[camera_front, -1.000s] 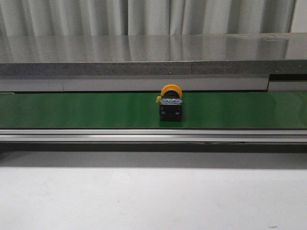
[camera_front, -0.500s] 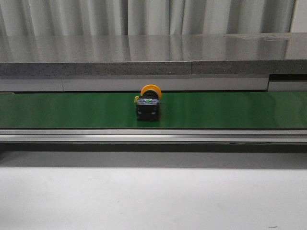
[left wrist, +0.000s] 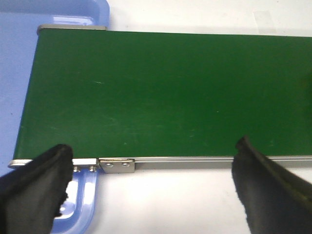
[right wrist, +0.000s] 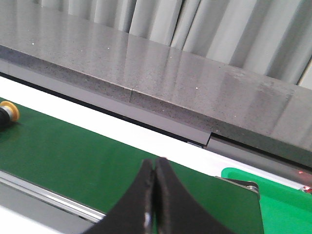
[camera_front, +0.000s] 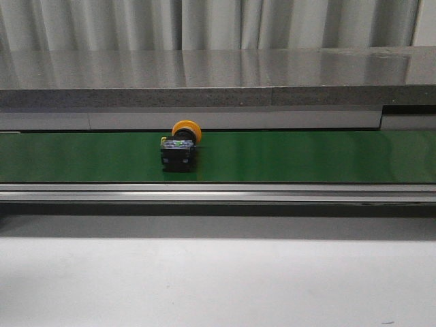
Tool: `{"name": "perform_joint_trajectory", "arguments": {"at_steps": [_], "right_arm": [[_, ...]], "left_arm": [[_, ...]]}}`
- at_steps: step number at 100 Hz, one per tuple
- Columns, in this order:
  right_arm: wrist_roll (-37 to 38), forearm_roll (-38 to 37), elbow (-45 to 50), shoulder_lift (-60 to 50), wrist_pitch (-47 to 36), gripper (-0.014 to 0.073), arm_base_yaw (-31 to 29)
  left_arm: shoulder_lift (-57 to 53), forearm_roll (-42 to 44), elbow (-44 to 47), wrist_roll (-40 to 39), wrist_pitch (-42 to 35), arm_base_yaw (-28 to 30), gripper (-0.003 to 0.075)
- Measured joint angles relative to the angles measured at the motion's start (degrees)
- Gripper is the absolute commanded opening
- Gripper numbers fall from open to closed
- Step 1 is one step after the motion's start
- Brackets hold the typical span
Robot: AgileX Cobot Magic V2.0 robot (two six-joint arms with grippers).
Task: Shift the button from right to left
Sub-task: 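Move the left gripper above the switch riding along the belt, then grasp the switch body with the left gripper and lift it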
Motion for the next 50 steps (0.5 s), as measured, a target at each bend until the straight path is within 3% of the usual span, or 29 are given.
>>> {"name": "perform_joint_trajectory", "arguments": {"at_steps": [18, 50], "right_arm": [[0.0, 0.0, 0.0, 0.0, 0.0, -0.0067, 0.0], [0.0, 0.0, 0.0, 0.0, 0.0, -0.0067, 0.0]], "left_arm": [[0.3, -1.2, -0.7, 0.0, 0.4, -1.2, 0.0677], [8.7, -2.6, -9.6, 0.0, 0.9, -9.7, 0.0677]]}}
